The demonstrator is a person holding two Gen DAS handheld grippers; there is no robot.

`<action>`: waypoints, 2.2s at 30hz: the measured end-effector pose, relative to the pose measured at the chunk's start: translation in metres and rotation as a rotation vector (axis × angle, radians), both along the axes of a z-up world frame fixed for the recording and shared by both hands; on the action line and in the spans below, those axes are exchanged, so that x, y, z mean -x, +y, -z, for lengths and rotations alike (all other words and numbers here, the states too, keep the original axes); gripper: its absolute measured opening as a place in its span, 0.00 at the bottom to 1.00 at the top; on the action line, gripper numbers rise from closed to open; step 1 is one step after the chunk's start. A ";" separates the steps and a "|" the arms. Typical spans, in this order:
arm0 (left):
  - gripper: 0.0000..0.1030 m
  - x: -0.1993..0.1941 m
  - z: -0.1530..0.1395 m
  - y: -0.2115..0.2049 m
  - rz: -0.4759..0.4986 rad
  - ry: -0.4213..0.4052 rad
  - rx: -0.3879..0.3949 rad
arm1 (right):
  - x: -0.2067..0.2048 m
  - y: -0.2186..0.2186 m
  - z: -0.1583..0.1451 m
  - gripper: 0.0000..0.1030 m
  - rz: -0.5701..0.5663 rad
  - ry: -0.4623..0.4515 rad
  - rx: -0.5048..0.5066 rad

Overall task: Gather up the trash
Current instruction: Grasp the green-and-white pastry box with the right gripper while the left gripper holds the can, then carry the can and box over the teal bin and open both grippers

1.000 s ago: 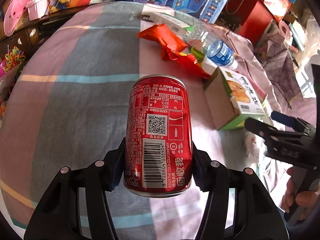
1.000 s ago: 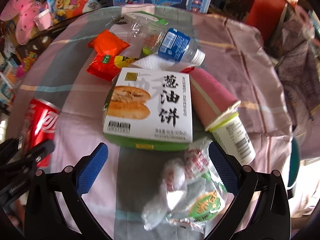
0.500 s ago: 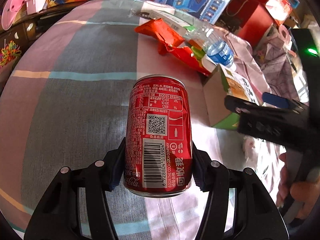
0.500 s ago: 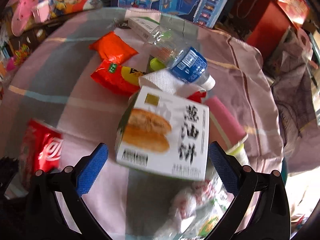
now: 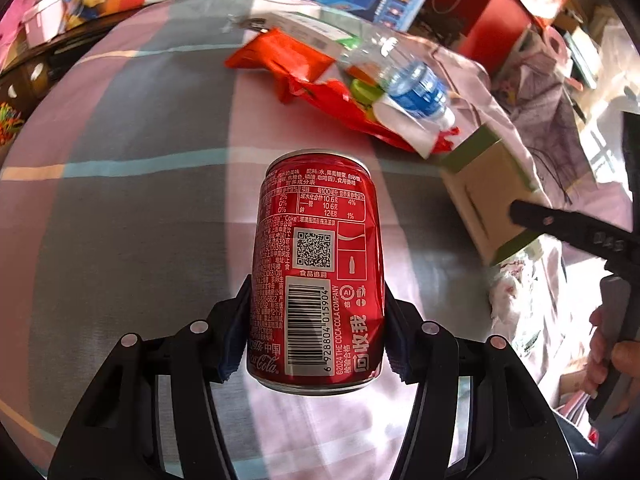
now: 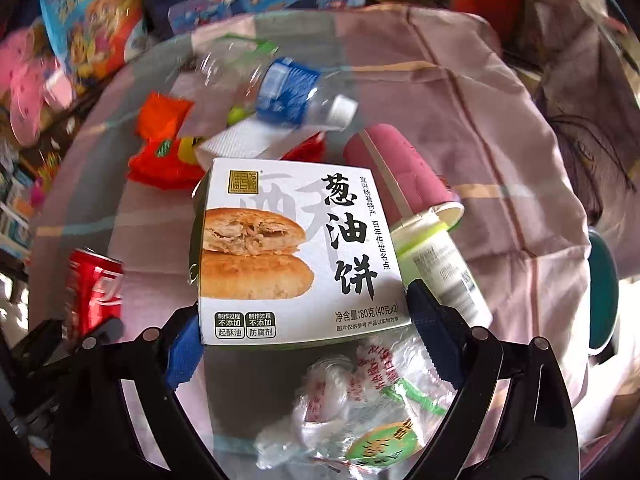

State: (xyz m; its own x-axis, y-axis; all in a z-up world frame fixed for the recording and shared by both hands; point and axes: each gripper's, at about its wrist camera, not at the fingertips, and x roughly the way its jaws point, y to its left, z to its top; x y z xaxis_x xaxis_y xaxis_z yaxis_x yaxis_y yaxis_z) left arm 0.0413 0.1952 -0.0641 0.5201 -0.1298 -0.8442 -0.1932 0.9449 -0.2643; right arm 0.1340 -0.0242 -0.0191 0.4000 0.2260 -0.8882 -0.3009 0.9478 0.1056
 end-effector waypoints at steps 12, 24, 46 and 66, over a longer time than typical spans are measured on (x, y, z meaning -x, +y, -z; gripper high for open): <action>0.56 -0.013 -0.010 -0.039 0.068 -0.006 -0.029 | 0.005 -0.027 -0.022 0.85 -0.039 0.010 -0.137; 0.56 -0.019 -0.039 -0.084 0.149 -0.058 -0.080 | 0.014 -0.064 -0.027 0.85 -0.063 0.023 -0.192; 0.56 -0.010 -0.028 -0.097 0.175 -0.025 -0.045 | 0.010 -0.100 -0.010 0.82 -0.007 0.048 -0.177; 0.56 -0.030 -0.113 -0.181 0.321 -0.175 -0.096 | 0.006 -0.241 -0.077 0.04 0.198 -0.159 -0.324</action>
